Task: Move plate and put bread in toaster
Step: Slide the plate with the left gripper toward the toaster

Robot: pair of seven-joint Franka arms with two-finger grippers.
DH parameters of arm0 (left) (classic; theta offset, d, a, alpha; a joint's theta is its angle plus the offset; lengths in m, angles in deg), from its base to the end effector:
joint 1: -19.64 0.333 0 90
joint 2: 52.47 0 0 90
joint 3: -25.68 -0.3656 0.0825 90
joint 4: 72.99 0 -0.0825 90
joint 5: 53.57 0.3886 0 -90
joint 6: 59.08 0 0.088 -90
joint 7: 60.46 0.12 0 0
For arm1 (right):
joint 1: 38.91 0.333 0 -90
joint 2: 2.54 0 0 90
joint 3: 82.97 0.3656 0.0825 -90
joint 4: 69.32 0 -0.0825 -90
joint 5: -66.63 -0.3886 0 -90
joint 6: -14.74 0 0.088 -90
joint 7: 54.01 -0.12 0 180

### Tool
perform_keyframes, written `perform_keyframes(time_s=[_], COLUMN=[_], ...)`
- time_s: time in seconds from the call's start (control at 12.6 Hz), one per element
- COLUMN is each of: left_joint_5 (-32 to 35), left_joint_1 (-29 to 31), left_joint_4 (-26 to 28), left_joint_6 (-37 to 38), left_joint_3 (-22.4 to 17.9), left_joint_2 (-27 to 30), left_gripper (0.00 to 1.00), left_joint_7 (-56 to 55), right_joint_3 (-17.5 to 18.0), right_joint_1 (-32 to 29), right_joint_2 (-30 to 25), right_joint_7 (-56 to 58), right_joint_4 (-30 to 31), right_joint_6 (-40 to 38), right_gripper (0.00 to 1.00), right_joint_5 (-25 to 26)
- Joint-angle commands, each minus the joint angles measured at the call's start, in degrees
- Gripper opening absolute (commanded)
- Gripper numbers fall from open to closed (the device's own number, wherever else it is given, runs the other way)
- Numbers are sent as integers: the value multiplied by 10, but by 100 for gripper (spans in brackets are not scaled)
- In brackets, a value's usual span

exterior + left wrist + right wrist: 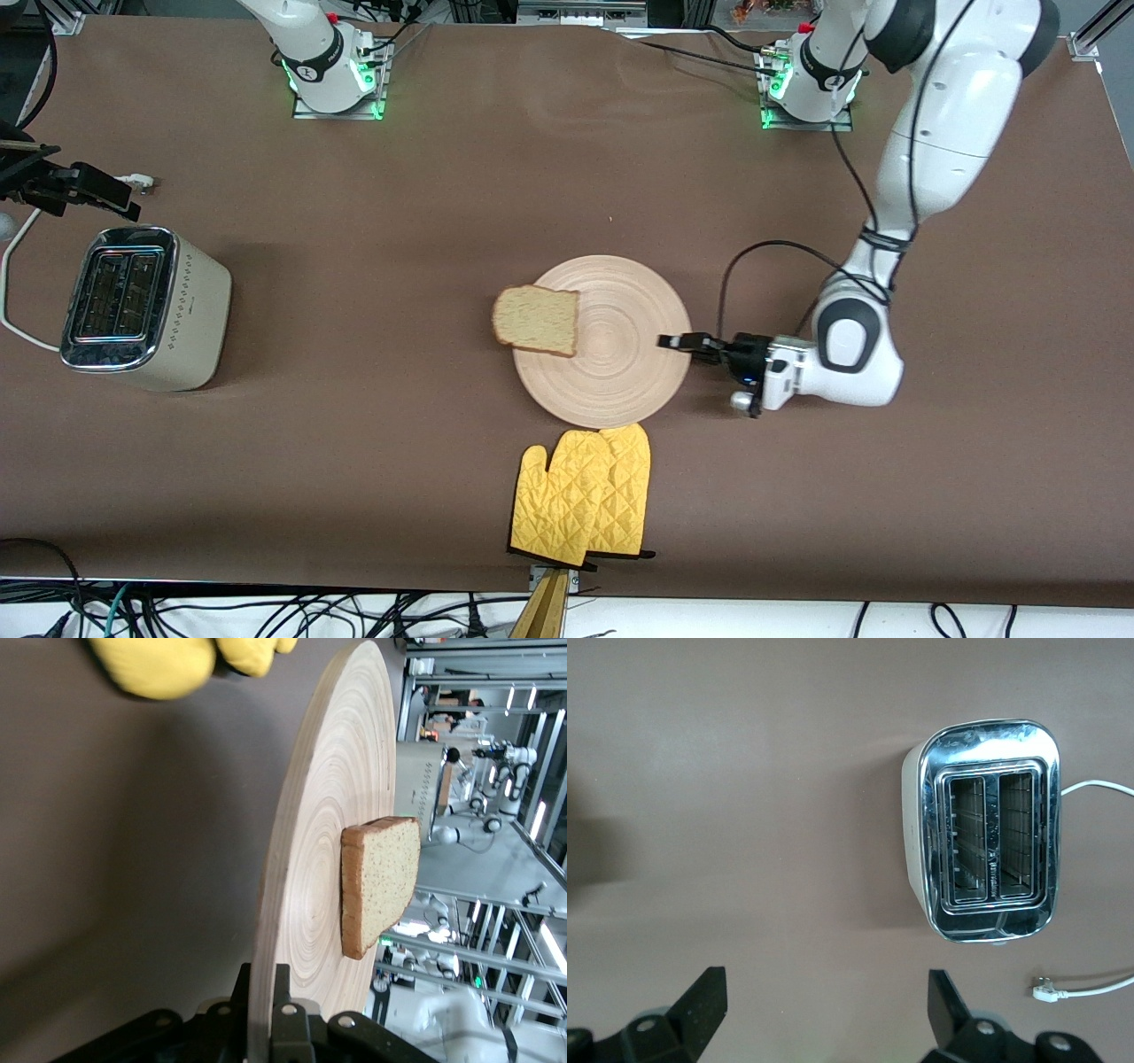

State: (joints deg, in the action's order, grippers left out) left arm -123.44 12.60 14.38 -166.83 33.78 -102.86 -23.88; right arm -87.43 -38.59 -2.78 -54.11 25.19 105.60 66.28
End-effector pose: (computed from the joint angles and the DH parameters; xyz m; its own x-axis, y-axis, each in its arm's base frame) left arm 0.6787 -0.2493 0.1744 0.9712 -0.1995 -0.1305 0.0494 -0.3670 0.9289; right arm 0.5539 -0.0395 0.6273 0.9955 -0.0739 -0.0595 -0.0744 -0.9972 -0.0063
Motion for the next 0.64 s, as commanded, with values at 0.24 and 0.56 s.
perform_keyframes(time_s=[0.24,0.56], left_joint_5=[-124,-155], left_joint_1=[-125,-173], left_joint_4=[25,23], left_joint_6=[-97,-143], left_joint_3=[-20,-20], left_joint_2=[10,-13], left_gripper=[0,0], left_joint_7=[-24,-24], right_joint_3=[4,13], right_joint_1=[-4,3], right_joint_2=[30,40], right_joint_7=[3,8], right_joint_4=[-3,0], right_joint_6=[-9,-13], right_gripper=[100,100], right_joint_5=[-10,-10])
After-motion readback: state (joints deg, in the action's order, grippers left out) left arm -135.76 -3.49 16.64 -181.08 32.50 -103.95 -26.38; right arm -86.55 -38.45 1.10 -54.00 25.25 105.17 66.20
